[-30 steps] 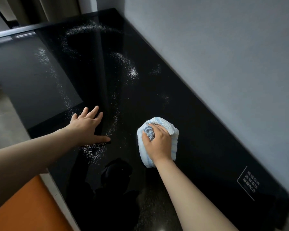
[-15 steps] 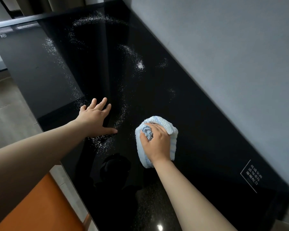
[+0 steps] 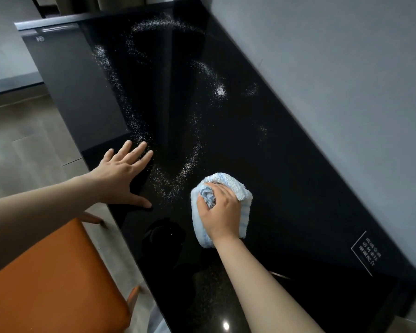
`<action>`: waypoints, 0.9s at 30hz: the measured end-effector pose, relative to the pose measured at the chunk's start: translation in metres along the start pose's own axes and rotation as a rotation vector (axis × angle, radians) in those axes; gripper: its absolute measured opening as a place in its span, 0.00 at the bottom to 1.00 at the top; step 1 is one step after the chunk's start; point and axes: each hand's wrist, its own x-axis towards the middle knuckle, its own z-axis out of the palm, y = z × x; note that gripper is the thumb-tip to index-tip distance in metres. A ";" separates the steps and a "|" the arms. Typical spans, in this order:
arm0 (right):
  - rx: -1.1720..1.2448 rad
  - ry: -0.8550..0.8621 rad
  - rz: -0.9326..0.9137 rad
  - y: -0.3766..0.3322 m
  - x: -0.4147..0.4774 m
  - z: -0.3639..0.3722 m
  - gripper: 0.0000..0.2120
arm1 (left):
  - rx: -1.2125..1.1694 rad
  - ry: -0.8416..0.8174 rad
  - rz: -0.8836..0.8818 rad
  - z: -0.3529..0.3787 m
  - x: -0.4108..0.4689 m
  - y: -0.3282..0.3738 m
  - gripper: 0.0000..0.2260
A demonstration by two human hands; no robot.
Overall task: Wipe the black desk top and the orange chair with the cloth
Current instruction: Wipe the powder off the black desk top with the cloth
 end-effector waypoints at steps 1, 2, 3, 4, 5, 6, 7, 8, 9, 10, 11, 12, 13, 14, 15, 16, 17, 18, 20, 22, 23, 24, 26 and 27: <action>-0.001 -0.008 -0.001 -0.003 -0.003 0.001 0.23 | -0.022 0.006 -0.037 0.004 -0.005 -0.002 0.62; 0.000 -0.016 -0.001 -0.006 -0.007 0.003 0.24 | -0.047 0.012 -0.081 0.008 -0.009 -0.005 0.63; 0.002 -0.021 -0.002 -0.008 -0.010 0.004 0.24 | -0.062 0.016 -0.121 0.011 -0.013 -0.008 0.63; 0.002 -0.024 -0.002 -0.010 -0.012 0.005 0.24 | -0.062 0.016 -0.151 0.014 -0.016 -0.010 0.63; -0.002 -0.027 -0.003 -0.012 -0.015 0.006 0.24 | -0.054 0.014 -0.170 0.017 -0.018 -0.013 0.62; -0.006 -0.030 -0.003 -0.014 -0.017 0.008 0.24 | -0.045 0.018 -0.177 0.019 -0.019 -0.014 0.60; -0.010 -0.034 -0.003 -0.016 -0.020 0.009 0.24 | -0.042 0.029 -0.177 0.022 -0.020 -0.016 0.59; -0.012 -0.038 -0.003 -0.018 -0.023 0.011 0.24 | -0.042 0.042 -0.173 0.023 -0.020 -0.017 0.58; -0.015 -0.044 -0.007 -0.020 -0.026 0.013 0.24 | -0.043 0.051 -0.169 0.023 -0.020 -0.017 0.58; -0.017 -0.050 -0.014 -0.022 -0.030 0.015 0.23 | -0.042 0.055 -0.167 0.024 -0.020 -0.017 0.58; -0.017 -0.053 -0.023 -0.024 -0.034 0.017 0.23 | -0.040 0.056 -0.168 0.024 -0.020 -0.016 0.58; -0.016 -0.052 -0.033 -0.026 -0.038 0.018 0.22 | -0.039 0.054 -0.170 0.024 -0.020 -0.016 0.58; -0.012 -0.051 -0.041 -0.028 -0.042 0.020 0.21 | -0.039 0.051 -0.173 0.023 -0.019 -0.016 0.58; -0.008 -0.051 -0.046 -0.031 -0.044 0.022 0.21 | -0.039 0.050 -0.177 0.023 -0.019 -0.015 0.58; -0.007 -0.053 -0.048 -0.033 -0.047 0.023 0.20 | -0.040 0.051 -0.179 0.023 -0.019 -0.015 0.59; -0.008 -0.055 -0.048 -0.034 -0.049 0.024 0.20 | -0.042 0.053 -0.180 0.022 -0.019 -0.015 0.59; -0.012 -0.057 -0.050 -0.036 -0.052 0.026 0.20 | -0.044 0.054 -0.181 0.022 -0.020 -0.015 0.59; -0.016 -0.059 -0.054 -0.038 -0.055 0.027 0.20 | -0.045 0.053 -0.182 0.022 -0.020 -0.014 0.59; -0.019 -0.061 -0.064 -0.044 -0.061 0.030 0.20 | -0.043 0.052 -0.187 0.023 -0.020 -0.015 0.59; -0.018 -0.058 -0.076 -0.049 -0.069 0.034 0.19 | -0.043 0.056 -0.190 0.023 -0.019 -0.015 0.59; -0.016 -0.062 -0.078 -0.052 -0.073 0.036 0.19 | -0.047 0.058 -0.190 0.023 -0.019 -0.015 0.59; -0.012 -0.066 -0.080 -0.055 -0.077 0.038 0.18 | -0.052 0.060 -0.191 0.024 -0.019 -0.015 0.59; 0.000 -0.070 -0.086 -0.060 -0.084 0.041 0.18 | -0.063 0.066 -0.191 0.025 -0.018 -0.016 0.59; 0.005 -0.072 -0.089 -0.062 -0.087 0.042 0.17 | -0.066 0.069 -0.190 0.025 -0.018 -0.016 0.59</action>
